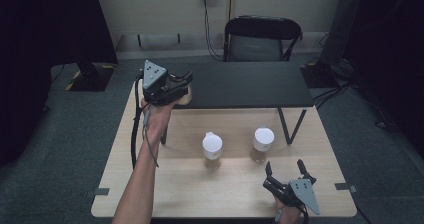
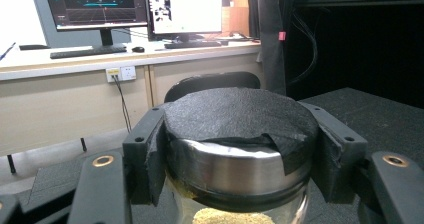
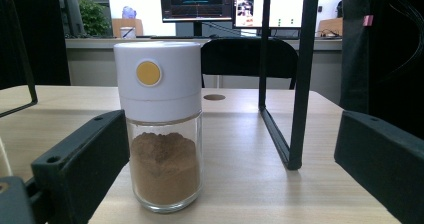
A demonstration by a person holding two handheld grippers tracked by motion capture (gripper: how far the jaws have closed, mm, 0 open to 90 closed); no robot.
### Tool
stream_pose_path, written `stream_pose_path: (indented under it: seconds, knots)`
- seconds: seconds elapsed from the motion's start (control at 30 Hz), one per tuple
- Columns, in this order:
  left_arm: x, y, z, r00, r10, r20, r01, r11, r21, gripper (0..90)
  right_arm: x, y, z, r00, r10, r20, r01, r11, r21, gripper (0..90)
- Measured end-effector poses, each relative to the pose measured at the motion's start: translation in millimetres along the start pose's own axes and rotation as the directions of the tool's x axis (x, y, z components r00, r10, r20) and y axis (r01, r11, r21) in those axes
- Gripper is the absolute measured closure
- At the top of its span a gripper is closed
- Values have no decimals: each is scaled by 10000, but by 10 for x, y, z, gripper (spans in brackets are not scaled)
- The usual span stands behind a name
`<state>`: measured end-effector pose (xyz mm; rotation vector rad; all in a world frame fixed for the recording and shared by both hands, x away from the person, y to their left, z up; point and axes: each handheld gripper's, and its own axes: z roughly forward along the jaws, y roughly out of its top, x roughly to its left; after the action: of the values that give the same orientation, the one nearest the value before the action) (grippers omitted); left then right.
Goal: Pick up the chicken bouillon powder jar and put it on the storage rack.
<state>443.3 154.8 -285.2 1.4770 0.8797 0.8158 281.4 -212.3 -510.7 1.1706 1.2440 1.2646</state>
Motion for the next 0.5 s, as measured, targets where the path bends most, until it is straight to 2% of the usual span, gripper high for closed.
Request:
stream_pose_path:
  seconds: [0.37,0.5]
  knots:
    - [17,-17,13,9999,-87,79,86,9998,179,303,0,0,0,10000,-3,2,3,10000,-1,1]
    - [16,-8,-1,9999,-82,89,82,10000,35,230,0,0,0,10000,-4,2,4,10000,-2,1]
